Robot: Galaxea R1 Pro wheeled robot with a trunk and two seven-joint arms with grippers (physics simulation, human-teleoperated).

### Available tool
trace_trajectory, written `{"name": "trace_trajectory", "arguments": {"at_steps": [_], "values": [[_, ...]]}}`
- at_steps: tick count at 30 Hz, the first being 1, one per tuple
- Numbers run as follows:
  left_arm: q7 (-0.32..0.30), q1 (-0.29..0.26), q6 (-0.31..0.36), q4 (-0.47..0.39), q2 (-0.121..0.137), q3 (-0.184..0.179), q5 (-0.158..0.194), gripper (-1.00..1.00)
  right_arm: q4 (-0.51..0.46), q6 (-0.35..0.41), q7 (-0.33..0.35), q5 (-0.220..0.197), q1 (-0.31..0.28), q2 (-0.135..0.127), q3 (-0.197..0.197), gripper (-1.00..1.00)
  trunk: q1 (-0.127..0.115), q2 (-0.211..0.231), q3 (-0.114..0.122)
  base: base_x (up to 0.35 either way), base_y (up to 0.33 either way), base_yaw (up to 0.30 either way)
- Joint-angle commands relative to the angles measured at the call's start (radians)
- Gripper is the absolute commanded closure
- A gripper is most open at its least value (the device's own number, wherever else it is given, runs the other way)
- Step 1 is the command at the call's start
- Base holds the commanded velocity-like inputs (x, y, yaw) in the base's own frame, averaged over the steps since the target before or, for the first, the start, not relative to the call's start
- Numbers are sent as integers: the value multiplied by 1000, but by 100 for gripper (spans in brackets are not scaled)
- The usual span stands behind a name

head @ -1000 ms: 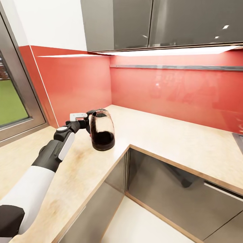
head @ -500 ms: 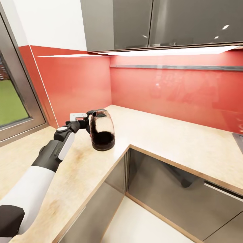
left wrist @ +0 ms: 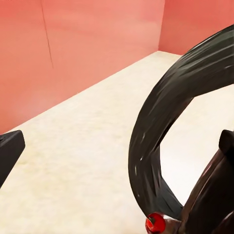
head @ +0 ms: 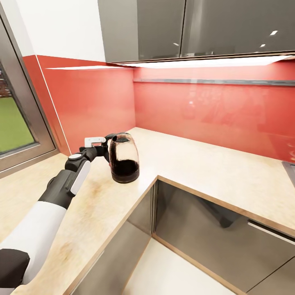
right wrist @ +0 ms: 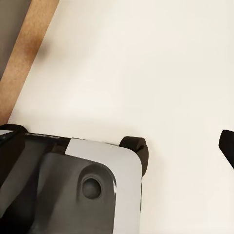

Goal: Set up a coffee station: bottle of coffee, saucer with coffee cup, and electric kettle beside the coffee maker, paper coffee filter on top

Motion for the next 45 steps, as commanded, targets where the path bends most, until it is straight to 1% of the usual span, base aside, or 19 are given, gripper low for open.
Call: {"name": "trace_trajectory", "arguments": {"at_steps": [1, 45], "values": [[10, -1, 3, -2, 1, -4, 11, -100, 4, -7, 4, -8, -2, 0, 9, -100, 0, -1, -1, 0, 0, 0], [11, 0, 4, -7, 4, -1, 9, -100, 4, -6, 4, -8, -2, 0, 9, -100, 0, -1, -1, 0, 0, 0]]}}
